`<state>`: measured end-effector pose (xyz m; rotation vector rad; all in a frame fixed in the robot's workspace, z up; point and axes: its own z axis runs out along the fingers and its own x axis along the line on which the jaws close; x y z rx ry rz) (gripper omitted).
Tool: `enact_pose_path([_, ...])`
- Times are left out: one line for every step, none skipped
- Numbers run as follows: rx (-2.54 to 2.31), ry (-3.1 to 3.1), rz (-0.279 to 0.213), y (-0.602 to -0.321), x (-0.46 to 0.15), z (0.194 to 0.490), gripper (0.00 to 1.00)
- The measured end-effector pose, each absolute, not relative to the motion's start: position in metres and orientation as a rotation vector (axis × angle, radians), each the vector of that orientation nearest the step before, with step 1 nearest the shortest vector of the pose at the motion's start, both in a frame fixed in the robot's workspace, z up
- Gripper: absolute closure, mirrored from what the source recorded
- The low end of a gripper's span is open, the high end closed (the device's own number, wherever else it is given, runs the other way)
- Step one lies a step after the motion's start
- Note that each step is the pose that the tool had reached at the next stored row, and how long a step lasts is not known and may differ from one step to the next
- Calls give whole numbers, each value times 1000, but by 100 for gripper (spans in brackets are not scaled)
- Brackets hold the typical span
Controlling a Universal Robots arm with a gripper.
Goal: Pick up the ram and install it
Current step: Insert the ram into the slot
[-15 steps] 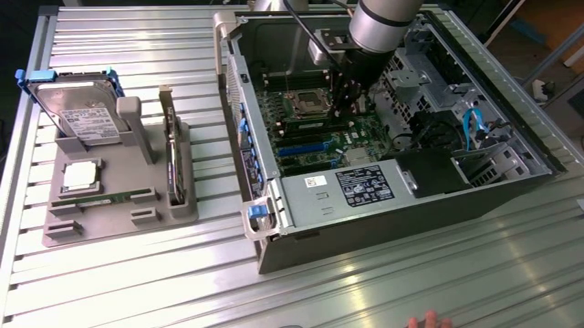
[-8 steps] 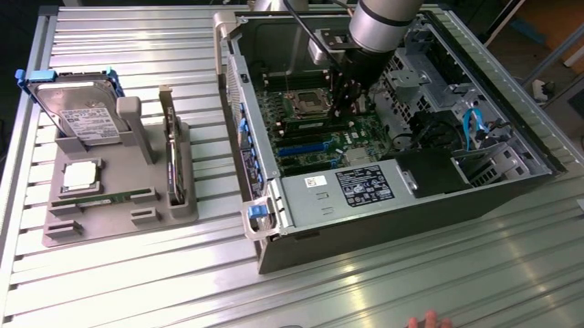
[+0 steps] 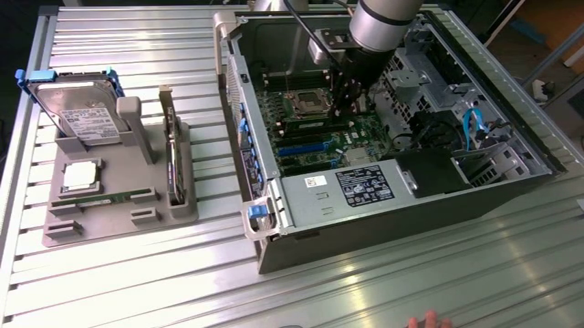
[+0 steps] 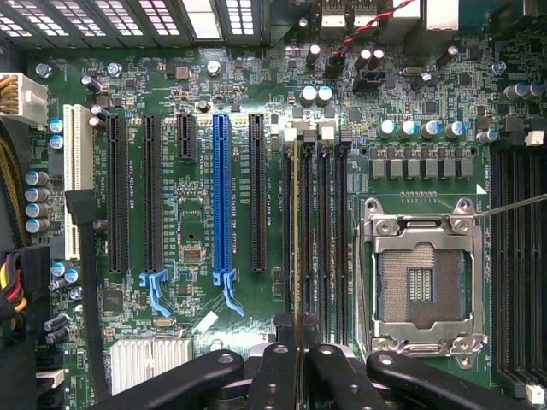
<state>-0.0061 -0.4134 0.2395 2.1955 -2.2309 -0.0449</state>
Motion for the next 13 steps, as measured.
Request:
enact_pose_path([2196,-2231,-45,-413,-6,239,88])
enact_pose_path([2196,-2232,-44,-413,-7,240,88])
enact_pose_path([2200,-2228,-44,-413,-7,240,88])
enact_pose_path([2200,-2228,-43,-413,-7,239,88])
enact_pose_path([2200,-2228,-43,-413,-7,239,88])
enact_pose_path([2200,-2228,-43,-413,-7,239,88])
enact_pose_path([2200,-2228,-43,-413,-7,239,88])
enact_pose_path([2200,-2228,-43,-413,-7,239,88])
enact_pose_path([2200,-2228,-43,-413,-7,239,88])
enact_pose_path([2200,-2229,-42,-413,-7,239,88])
enact_pose_path([2200,-2229,-42,-413,-7,239,88])
enact_pose_path([2200,-2229,-42,-413,-7,238,88])
enact_pose_path([2201,-2229,-42,-413,-7,238,88])
